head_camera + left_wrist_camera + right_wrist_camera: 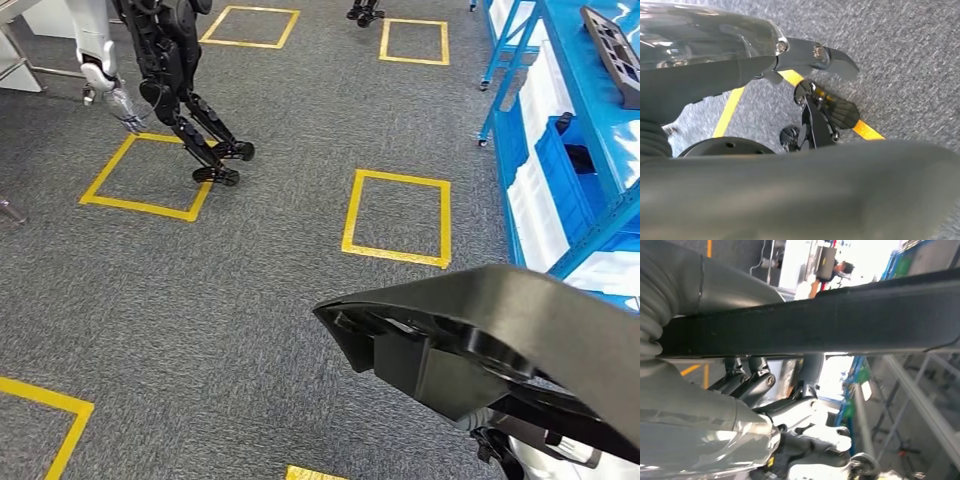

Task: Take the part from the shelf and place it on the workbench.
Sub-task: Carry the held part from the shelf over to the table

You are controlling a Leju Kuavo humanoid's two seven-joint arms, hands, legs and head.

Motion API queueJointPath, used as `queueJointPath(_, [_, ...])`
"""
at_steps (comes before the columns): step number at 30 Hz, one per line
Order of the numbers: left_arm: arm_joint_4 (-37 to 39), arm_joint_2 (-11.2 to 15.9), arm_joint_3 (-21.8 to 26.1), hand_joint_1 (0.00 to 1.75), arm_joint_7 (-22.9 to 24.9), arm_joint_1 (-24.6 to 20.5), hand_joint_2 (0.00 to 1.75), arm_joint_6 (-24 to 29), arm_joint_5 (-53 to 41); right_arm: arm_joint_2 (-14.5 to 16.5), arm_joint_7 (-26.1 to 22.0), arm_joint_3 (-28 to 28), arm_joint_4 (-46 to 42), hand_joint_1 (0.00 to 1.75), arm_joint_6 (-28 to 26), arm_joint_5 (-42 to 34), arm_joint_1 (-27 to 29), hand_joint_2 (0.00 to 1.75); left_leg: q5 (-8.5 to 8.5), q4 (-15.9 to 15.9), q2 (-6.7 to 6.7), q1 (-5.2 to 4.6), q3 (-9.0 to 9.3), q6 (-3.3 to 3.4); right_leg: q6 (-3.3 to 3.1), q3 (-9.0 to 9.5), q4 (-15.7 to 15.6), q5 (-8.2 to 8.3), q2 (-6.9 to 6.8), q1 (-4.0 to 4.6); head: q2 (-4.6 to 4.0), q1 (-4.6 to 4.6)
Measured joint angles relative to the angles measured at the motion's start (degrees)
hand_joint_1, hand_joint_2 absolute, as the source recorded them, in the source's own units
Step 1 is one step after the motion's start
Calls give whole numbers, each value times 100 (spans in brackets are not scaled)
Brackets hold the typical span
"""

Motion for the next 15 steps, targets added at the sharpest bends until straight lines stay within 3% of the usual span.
queueJointPath(1, [0, 1, 10, 0, 3, -2, 175, -10, 24, 27, 40, 39, -1, 175, -2, 0, -55, 175, -92, 148, 129, -3, -70, -29, -31, 15, -13, -3, -86, -6, 0, -2])
queueJointPath(3, [0, 1, 25, 0, 16, -17, 175, -16, 56, 63, 91, 104, -2, 175, -18, -13, -116, 175, -401, 770, 436, 8, -384, -88, -79, 43, -19, -30, -278, 2, 0, -5])
queueJointPath(5, [0, 0, 32, 0, 34, -16, 175, -17, 62, 72, 108, 150, -2, 175, -40, -45, -133, 175, -618, 1421, 546, 37, -733, -127, -96, 66, -18, -64, -472, 18, 1, -4])
queueJointPath(6, [0, 0, 34, 0, 40, -5, 175, -16, 61, 72, 109, 170, -2, 175, -48, -66, -138, 175, -586, 1509, 566, 45, -791, -136, -95, 83, -18, -83, -558, 22, 1, -4])
queueJointPath(7, [0, 0, 34, 0, 45, 7, 175, -16, 58, 72, 107, 186, -2, 175, -53, -87, -142, 175, -445, 1370, 590, 49, -733, -134, -91, 109, -18, -105, -639, 25, 0, -4])
queueJointPath(8, [0, 0, 35, 0, 43, 17, 175, -18, 53, 72, 103, 196, -3, 175, -57, -106, -151, 175, -228, 1036, 640, 47, -574, -120, -83, 144, -18, -131, -714, 27, 0, -4])
queueJointPath(10, [0, 0, 36, 0, 28, 15, 175, -25, 43, 72, 93, 206, -8, 175, -61, -137, -169, 175, 76, 323, 849, -1, -212, -65, -48, 211, -19, -187, -842, 37, -1, -3])
queueJointPath(12, [0, 1, 36, 0, 9, -2, 175, -48, 39, 73, 87, 212, -11, 175, -63, -156, -181, 175, 102, 38, 975, -64, -77, -5, 5, 243, -23, -225, -948, 49, -1, -2])
queueJointPath(14, [0, 3, 36, 0, 2, 4, 175, -67, 39, 74, 84, 224, -22, 175, -67, -161, -193, 175, 92, -13, 893, -80, -70, 52, 65, 277, -41, -256, -1031, 38, 0, -2])
queueJointPath(15, [0, 4, 37, 0, 1, 13, 175, -66, 39, 74, 84, 231, -31, 175, -69, -162, -199, 175, 99, -46, 839, -69, -49, 83, 90, 293, -16, -294, -957, 26, -1, 1])
